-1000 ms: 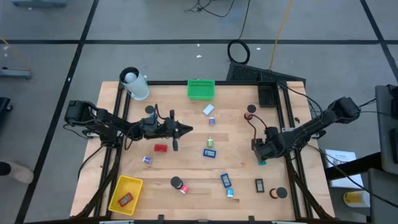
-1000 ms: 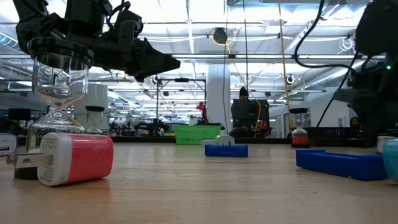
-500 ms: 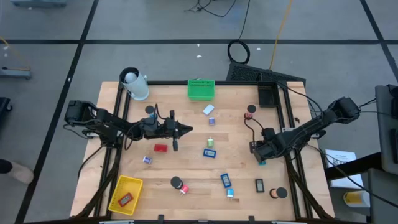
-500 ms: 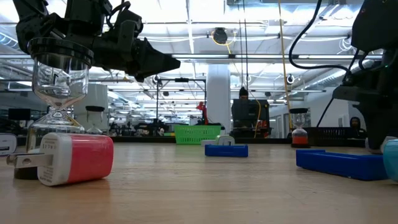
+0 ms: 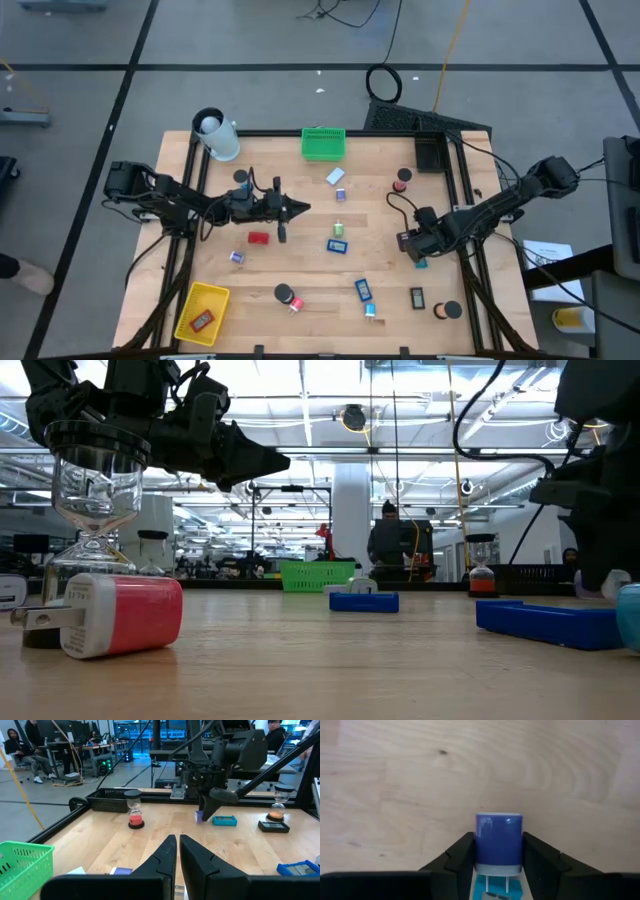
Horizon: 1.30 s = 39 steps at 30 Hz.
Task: Pick & Place Office items
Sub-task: Put the right purple adapter into the black basket
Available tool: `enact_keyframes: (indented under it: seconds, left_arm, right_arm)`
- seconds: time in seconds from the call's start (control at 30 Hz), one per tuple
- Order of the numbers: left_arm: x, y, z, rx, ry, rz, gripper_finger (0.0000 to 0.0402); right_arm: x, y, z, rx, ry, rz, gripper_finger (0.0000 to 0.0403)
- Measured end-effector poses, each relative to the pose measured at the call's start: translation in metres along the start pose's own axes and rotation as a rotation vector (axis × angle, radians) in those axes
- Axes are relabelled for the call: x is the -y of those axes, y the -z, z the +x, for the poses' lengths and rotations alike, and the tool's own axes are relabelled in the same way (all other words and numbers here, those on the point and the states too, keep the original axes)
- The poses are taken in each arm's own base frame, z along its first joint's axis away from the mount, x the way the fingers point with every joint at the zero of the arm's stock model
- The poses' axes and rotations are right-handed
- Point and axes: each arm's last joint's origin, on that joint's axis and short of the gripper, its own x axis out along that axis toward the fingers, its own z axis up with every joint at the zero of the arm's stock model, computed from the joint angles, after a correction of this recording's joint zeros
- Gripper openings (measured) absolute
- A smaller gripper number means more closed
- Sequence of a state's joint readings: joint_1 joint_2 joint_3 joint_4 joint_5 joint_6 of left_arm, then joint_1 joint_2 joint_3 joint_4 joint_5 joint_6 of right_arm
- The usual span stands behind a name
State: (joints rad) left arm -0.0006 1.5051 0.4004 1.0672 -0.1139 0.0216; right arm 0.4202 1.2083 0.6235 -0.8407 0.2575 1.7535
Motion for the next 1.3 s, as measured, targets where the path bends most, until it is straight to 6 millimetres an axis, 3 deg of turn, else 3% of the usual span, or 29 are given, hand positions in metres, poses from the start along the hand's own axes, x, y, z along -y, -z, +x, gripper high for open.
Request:
enact_keyframes:
  seconds: [0.53, 1.3]
  left_arm:
    - [0.0, 0.0, 0.0, 0.0, 0.0, 0.0, 0.0031]
    - [0.0, 0.0, 0.0, -0.001, 0.001, 0.0, 0.0031]
  right_arm:
    - [-0.019, -0.014, -0.018, 0.038, -0.068, -0.052, 0.0129]
    - [-0.044, -0.074, -0.042, 0.171, -0.118, -0.176, 0.013]
